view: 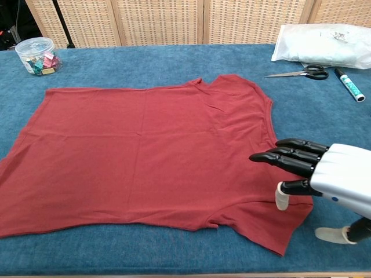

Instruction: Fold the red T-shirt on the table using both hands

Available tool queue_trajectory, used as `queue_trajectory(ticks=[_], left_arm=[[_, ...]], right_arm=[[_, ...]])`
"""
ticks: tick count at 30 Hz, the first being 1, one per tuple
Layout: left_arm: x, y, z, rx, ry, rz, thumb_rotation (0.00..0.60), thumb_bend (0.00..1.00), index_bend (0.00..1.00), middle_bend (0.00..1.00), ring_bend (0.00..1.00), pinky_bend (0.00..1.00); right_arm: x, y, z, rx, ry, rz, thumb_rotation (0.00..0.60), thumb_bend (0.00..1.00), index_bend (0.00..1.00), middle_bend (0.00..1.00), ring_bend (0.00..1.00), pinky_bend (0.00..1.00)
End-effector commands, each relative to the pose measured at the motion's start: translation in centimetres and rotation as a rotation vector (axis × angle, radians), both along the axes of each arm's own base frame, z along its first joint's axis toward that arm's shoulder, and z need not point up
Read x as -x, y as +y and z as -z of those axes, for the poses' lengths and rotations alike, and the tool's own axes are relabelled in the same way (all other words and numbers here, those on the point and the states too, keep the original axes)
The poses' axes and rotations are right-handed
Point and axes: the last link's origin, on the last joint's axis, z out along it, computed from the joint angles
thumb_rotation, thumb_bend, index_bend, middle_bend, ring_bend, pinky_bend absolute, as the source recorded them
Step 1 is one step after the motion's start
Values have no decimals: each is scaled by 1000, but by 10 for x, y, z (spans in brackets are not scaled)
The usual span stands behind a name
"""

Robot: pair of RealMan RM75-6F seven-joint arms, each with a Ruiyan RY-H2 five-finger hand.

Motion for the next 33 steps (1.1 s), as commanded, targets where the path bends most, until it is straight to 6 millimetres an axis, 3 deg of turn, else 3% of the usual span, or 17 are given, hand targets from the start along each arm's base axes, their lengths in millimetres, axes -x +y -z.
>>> queue_trajectory(ticks=[1, 7, 15, 19, 25, 27, 30, 33], left_arm=[[0, 0, 0, -1, 0, -1, 600, 5, 0, 0, 0, 0], [1, 1, -1, 2, -4, -4, 600, 5, 0, 0, 0, 0], [1, 1, 0, 7, -2, -3, 600, 5, 0, 0, 0, 0], [0, 2, 4, 21, 4, 6, 600, 7, 0, 0, 0, 0], [0, 4, 17, 55, 31, 84, 600, 19, 0, 0, 0, 0], [3, 3, 30, 116, 29, 142, 600, 39, 0, 0, 0, 0], [8, 1, 46, 182, 16, 209, 600, 175, 17, 0, 0, 0], [18, -3, 69, 272, 14, 258, 600, 308, 126, 0, 0, 0]], right_arm=[[-2, -3, 4, 9, 12, -6, 600, 289, 405, 0, 0, 0], [-5, -7, 8, 12, 21, 1, 600, 394, 431, 0, 0, 0], [-6, -7, 15, -32, -20, 42, 600, 446, 530, 0, 0, 0], [-6, -11, 19, -36, -40, 53, 600, 539, 554, 0, 0, 0], [-7, -13, 19, -38, -65, 60, 600, 601, 566, 0, 0, 0], [-8, -14, 18, -44, -79, 73, 600, 613, 568, 0, 0, 0], [-8, -14, 18, -54, -95, 95, 600, 642, 568, 0, 0, 0], [-8, -15, 17, -65, -111, 115, 600, 671, 570, 0, 0, 0]])
